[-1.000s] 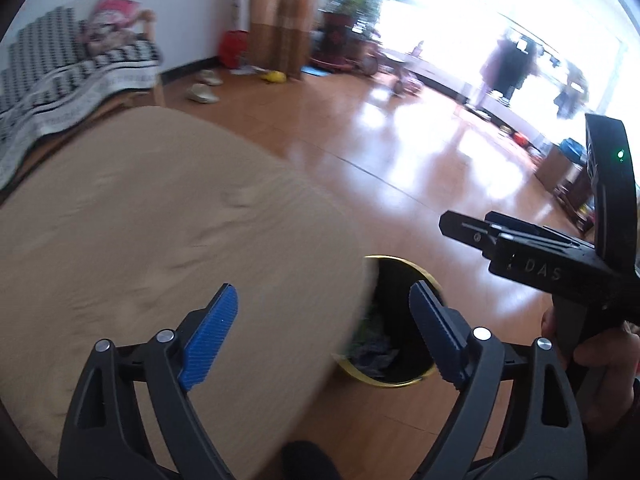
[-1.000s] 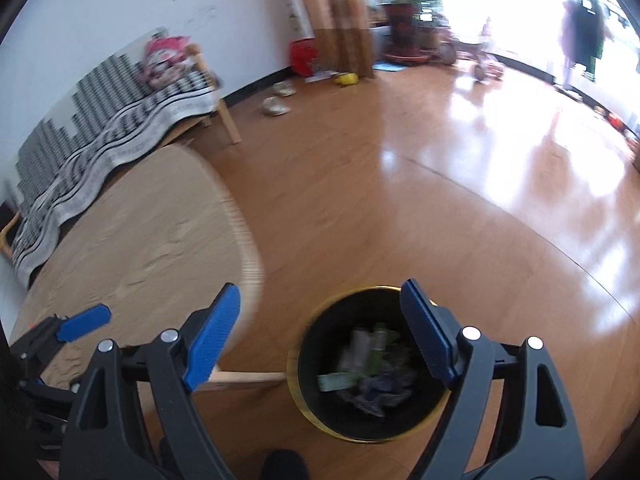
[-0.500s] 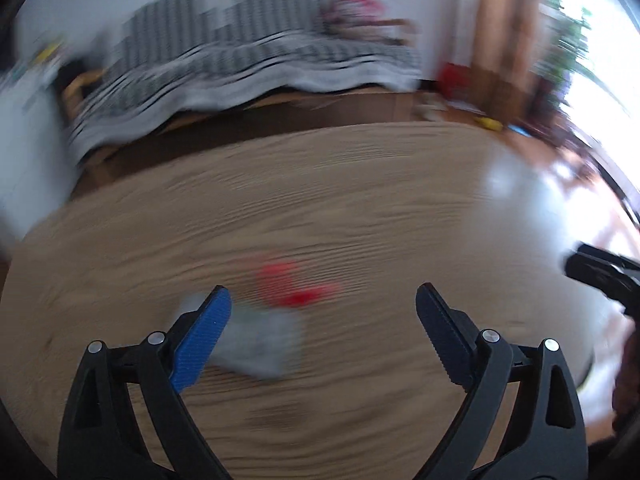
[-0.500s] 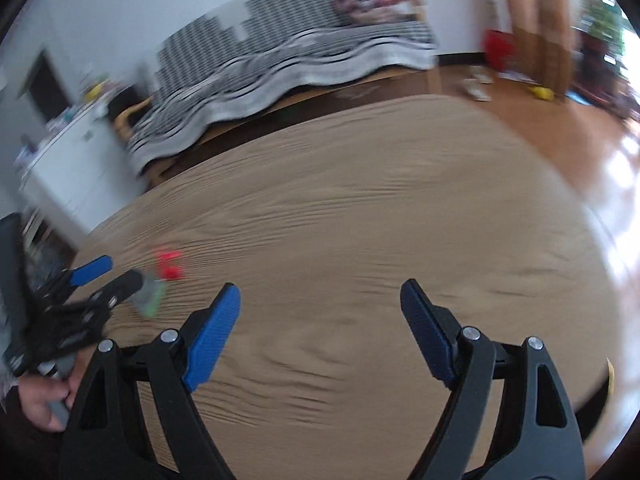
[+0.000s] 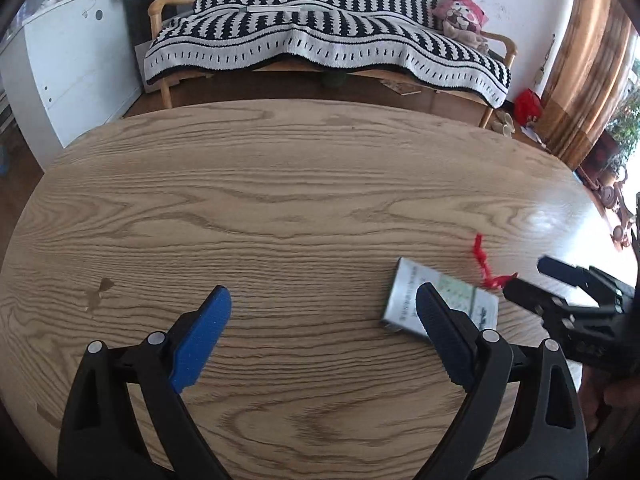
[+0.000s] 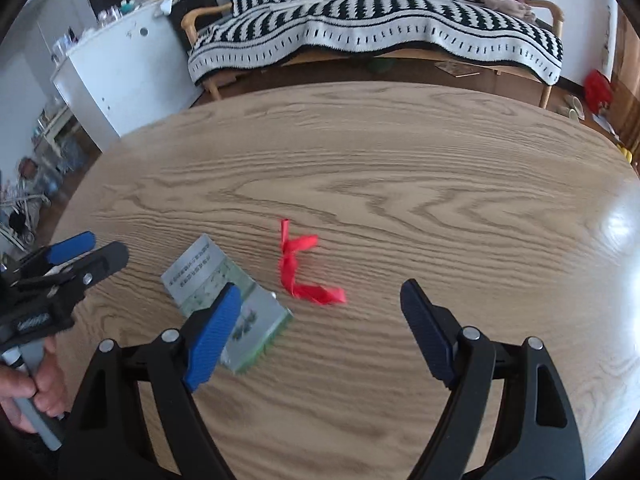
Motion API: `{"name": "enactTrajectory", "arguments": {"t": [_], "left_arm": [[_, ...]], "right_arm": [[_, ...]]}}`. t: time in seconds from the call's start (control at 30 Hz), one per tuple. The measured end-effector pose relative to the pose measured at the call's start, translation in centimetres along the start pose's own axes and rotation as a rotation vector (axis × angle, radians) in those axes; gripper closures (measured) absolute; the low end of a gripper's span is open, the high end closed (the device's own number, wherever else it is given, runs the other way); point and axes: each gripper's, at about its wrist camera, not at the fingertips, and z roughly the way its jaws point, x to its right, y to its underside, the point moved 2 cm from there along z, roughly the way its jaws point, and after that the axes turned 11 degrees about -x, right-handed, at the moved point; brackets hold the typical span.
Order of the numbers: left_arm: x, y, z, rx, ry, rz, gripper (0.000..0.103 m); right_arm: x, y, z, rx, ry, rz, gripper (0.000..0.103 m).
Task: Collect trash
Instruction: 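Grasp the red wrapper with the right tool, then grasp the white-green printed box with the left tool while the right tool holds the red wrapper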
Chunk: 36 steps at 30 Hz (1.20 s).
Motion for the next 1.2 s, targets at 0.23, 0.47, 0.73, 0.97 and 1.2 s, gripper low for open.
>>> {"name": "enactTrajectory", "arguments": {"t": [0.23,0.47,0.73,0.97,1.2], "left_arm": [[0.2,-0.1,1.5,-0.022,0.037,0.083,0.012],[2.0,0.5,2.8,-0.086,0.057,0.077,0.012],[4.0,0.8,3.5,-0.173,0.062,-0.114,0.012],[5.8,0.0,4.7,-0.226,0.031,-0.356,0.012],[7.7,-1.0,5.4,-0.214,-0.087,-0.514,0.012]], "right_arm": [[0.2,-1.1,2.4,-0.035,0.011,0.005,0.045],[0.0,-1.1,2.3,-0.032,0.024,-0.03,0.092],[2.8,-0.3,-0.9,0.026,0.017,0.011,0.092],[4.9,1.2,-3.5,0.053,0.013,0.024,0.092],[7.4,3.2,-6.7,0.094,-0.009,0.048,0.092]]}}
